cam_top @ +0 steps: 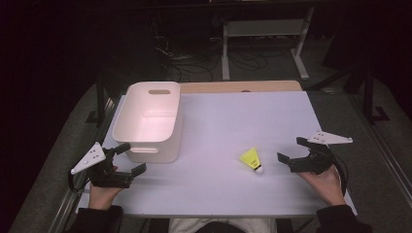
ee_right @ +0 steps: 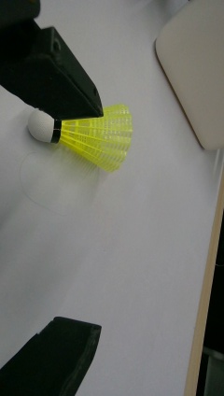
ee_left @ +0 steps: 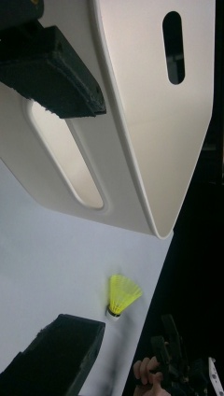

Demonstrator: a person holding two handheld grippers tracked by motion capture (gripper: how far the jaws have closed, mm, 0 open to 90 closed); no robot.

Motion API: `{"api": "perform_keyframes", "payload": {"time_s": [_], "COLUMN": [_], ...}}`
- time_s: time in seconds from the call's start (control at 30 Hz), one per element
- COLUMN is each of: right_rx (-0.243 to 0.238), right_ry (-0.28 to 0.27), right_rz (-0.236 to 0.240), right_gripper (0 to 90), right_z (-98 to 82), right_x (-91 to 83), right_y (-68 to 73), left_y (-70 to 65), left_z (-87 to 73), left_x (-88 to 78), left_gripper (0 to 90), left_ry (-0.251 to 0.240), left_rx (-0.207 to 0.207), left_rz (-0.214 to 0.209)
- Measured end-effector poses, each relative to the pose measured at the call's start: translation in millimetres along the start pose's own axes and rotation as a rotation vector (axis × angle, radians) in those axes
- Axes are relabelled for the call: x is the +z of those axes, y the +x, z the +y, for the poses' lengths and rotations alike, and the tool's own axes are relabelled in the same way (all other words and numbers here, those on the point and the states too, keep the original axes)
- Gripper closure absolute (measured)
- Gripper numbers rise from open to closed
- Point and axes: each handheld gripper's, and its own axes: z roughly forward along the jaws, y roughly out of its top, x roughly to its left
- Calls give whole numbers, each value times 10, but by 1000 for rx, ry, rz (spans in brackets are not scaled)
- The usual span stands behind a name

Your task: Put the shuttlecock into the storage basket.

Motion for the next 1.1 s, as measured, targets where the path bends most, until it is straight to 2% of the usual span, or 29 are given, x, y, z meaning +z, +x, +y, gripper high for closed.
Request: {"api": "perform_keyframes", "payload": {"time_s": [0.73,1.1], "right_rx": [-2,1], "right_ry": [5,18], "right_rz": [7,14], "right_gripper": [0,0], "right_z": [2,60], "right_x": [-18,-28], "right_y": [24,23], "left_y": [-1,2], "left_z": [1,1], "left_x": [-12,-8], "left_gripper": [0,0], "left_ry": [-4,-3], "left_rx": [-3,-4], "left_rz": [-9,-13]}}
